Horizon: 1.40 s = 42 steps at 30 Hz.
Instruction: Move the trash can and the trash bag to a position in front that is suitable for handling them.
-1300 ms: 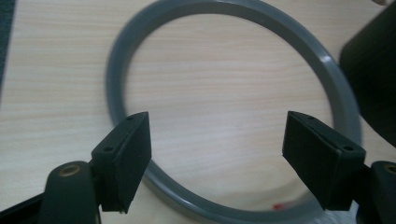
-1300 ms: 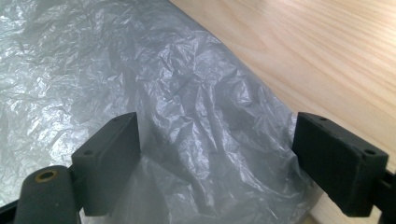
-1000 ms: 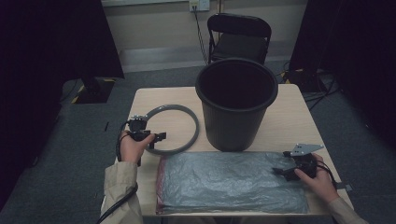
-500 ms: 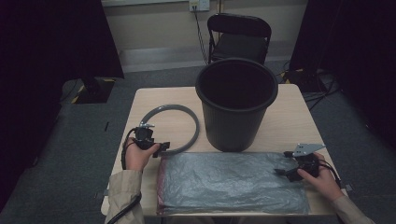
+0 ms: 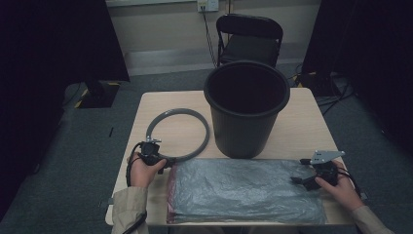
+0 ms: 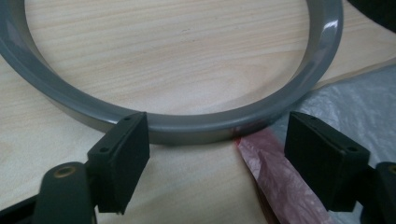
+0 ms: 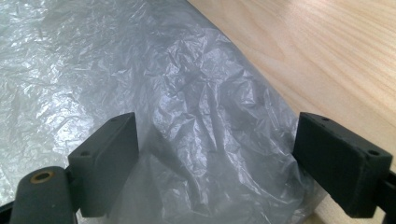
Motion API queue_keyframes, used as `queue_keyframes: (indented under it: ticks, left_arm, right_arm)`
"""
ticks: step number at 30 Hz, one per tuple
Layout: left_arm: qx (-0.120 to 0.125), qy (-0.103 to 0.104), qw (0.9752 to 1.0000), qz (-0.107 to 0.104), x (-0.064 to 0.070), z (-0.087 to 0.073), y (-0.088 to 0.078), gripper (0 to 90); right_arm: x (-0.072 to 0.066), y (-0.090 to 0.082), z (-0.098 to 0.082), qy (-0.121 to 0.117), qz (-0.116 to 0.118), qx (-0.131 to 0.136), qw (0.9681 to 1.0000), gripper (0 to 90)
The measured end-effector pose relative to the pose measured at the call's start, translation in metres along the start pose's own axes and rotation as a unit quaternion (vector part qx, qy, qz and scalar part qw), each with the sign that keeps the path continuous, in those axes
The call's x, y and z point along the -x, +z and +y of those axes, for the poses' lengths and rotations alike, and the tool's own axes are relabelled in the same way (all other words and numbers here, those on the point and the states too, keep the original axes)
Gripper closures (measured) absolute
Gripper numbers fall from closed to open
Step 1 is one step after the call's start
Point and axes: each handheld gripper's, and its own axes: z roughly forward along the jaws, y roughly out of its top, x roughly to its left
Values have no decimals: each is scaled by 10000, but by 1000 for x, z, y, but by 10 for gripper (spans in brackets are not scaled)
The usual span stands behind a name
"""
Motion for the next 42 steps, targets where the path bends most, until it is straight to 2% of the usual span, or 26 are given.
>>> queue_keyframes:
  ticks: [5, 8, 12, 22, 26, 31, 35, 38, 39, 42]
  left_arm:
    - [97, -52, 9999, 113, -1, 9, 12, 212]
    - [88, -13, 9997, 231, -4, 17, 19, 211]
    - [67, -126, 9996, 257, -9, 28, 28, 199]
    - [227, -247, 9989, 341, -16, 42, 31, 209]
    - [262, -313, 9985, 373, -17, 42, 32, 213]
    - [297, -237, 9990, 225, -10, 38, 29, 213]
    - [294, -165, 9993, 134, -1, 31, 23, 214]
    - [263, -180, 9995, 86, 4, 25, 21, 215]
    - [213, -112, 9997, 66, 5, 22, 20, 215]
    - [182, -138, 9997, -40, 11, 16, 22, 225]
  right_arm:
    - [0, 0, 0, 24, -14, 0, 10000, 132]
    - [0, 0, 0, 29, -19, -1, 10000, 132]
    - [0, 0, 0, 11, -5, 5, 10000, 133]
    - [-1, -5, -5, -209, 232, 7, 9995, 133]
    - [-2, -9, -9, -317, 350, -7, 9989, 133]
    - [-2, -14, -12, -430, 480, 1, 9979, 133]
    - [-3, -13, -12, -373, 428, -3, 9984, 133]
    - [-4, -13, -6, -200, 321, -146, 9992, 142]
    - [-5, -12, -4, -187, 288, -189, 9992, 142]
    - [-9, -7, 5, -242, 166, -230, 9993, 142]
